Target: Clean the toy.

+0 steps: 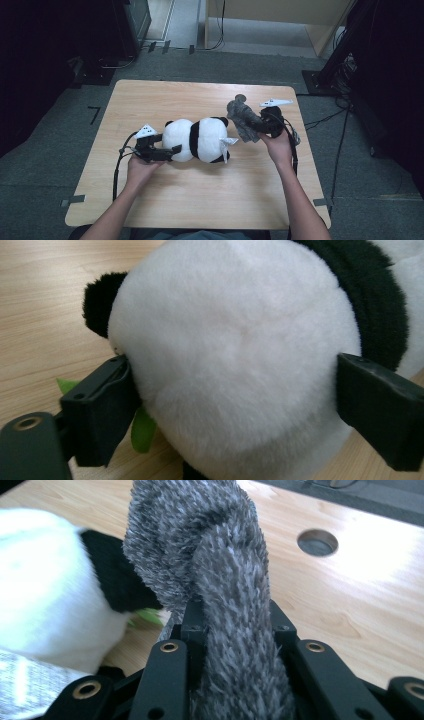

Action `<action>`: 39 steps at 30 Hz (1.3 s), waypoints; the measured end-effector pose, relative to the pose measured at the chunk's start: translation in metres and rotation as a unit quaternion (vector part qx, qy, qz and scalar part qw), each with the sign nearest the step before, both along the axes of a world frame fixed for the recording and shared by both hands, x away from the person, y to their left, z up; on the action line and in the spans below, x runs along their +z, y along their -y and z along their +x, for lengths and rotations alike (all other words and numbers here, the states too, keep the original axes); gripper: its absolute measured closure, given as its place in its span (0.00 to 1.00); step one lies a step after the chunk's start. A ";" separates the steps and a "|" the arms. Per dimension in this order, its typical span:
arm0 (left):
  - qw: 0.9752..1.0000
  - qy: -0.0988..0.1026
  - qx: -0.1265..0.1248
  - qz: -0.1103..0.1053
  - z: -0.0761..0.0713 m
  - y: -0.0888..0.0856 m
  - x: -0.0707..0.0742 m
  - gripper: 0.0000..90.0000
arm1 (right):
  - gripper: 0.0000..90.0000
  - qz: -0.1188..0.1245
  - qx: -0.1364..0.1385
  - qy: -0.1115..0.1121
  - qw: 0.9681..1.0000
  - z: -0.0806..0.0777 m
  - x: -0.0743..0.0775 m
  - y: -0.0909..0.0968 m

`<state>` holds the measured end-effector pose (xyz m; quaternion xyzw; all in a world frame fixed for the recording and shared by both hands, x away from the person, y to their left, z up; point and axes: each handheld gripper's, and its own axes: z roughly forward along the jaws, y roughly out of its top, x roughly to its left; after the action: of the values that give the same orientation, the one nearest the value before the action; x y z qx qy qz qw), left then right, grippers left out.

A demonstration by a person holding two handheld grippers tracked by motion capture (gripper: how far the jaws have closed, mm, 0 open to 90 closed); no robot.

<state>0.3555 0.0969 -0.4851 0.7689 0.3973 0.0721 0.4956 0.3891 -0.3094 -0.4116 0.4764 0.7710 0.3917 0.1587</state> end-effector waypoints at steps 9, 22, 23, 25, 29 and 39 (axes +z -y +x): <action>1.000 0.001 0.002 0.000 -0.002 0.000 0.000 0.15 | 0.78 -0.007 0.024 0.007 1.000 0.004 0.026 -0.012; 1.000 -0.016 0.002 -0.005 0.002 0.002 -0.005 0.00 | 0.78 -0.015 0.071 0.008 0.997 0.011 0.049 -0.048; 1.000 -0.018 0.001 -0.007 0.003 0.001 -0.005 0.00 | 0.78 -0.016 0.074 0.009 0.997 0.011 0.050 -0.051; 1.000 -0.020 -0.003 -0.010 0.004 0.001 -0.006 0.00 | 0.79 -0.016 0.078 0.011 0.997 0.012 0.054 -0.056; 1.000 -0.011 -0.009 -0.016 0.004 0.000 -0.008 0.00 | 0.79 -0.009 0.095 0.017 0.995 0.014 0.062 -0.065; 1.000 -0.003 -0.002 -0.010 -0.001 0.001 -0.003 0.14 | 0.79 -0.007 0.150 0.024 0.988 0.013 0.073 -0.105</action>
<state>0.3542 0.0959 -0.4881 0.7647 0.3982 0.0651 0.5025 0.4021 -0.2042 -0.3381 0.3448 0.8324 0.4171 0.1197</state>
